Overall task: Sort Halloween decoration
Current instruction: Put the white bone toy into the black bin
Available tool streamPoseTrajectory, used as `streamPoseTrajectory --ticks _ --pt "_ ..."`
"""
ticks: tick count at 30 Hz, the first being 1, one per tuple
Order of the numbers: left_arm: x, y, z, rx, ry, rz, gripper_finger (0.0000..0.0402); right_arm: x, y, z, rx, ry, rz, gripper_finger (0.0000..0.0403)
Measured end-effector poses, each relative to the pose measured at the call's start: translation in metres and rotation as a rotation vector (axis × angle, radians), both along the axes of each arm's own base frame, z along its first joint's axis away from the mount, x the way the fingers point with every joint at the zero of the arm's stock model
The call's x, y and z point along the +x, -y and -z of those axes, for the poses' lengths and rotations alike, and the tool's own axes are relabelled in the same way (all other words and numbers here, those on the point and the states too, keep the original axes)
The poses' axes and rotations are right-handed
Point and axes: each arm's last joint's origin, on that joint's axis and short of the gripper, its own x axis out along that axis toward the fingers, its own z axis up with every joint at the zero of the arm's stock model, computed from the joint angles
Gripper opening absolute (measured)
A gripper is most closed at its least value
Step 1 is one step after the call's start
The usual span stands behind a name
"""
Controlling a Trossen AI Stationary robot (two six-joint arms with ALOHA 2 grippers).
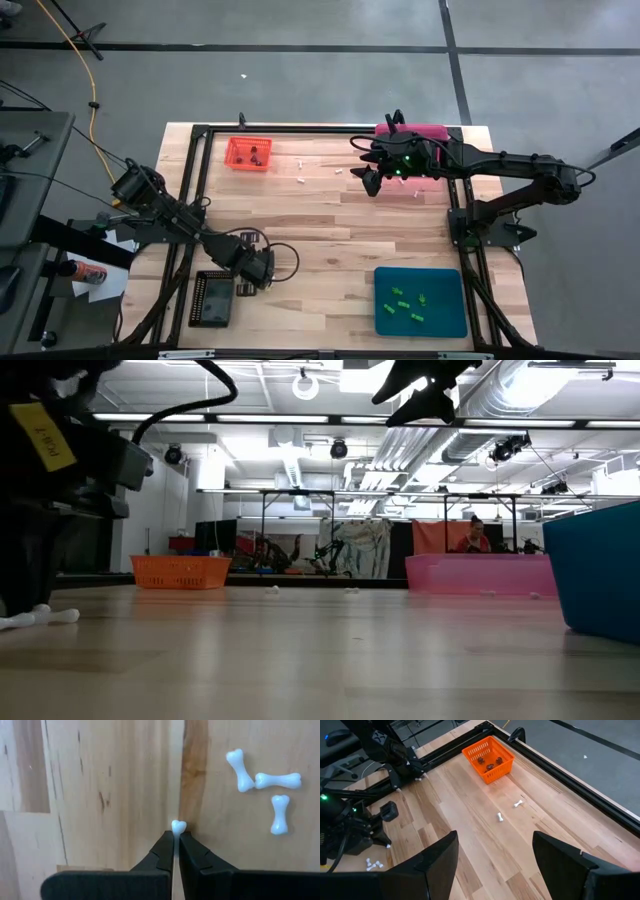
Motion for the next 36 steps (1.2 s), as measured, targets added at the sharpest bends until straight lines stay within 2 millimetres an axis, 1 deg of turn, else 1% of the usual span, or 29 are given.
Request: streamPoseTrajectory --ticks 5,10,15,19,24,27,30,33,36 --pt "0.005 -0.010 0.000 0.005 -0.007 0.030 0.0000 0.000 0.000 0.000 0.000 0.000 0.000 0.0248" --pt "0.013 -0.024 0.000 0.019 -0.012 0.059 0.0000 0.000 0.000 0.000 0.000 0.000 0.000 0.0248" --pt "0.023 -0.046 0.000 0.034 -0.001 0.074 0.0000 0.000 0.000 0.000 0.000 0.000 0.000 0.0248" --pt "0.035 -0.067 -0.002 0.043 0.033 0.075 0.0000 0.000 0.000 0.000 0.000 -0.001 0.000 0.0248" --pt "0.054 -0.099 -0.006 0.087 0.127 0.049 0.0000 0.000 0.000 0.000 0.000 -0.001 0.000 0.0248" --pt "0.068 -0.119 -0.013 0.095 0.238 0.006 0.0000 0.000 0.000 0.000 0.001 -0.001 0.000 0.0248" --pt "0.078 -0.140 -0.019 0.083 0.333 -0.064 0.0000 0.000 0.000 0.000 0.016 0.004 0.010 0.0248" --pt "0.088 -0.157 -0.029 0.045 0.425 -0.135 0.0000 0.000 0.000 0.000 0.030 0.010 0.020 0.0248" --pt "0.093 -0.171 -0.050 0.006 0.505 -0.184 0.0000 0.000 0.000 0.000 0.044 0.015 0.029 0.0248"
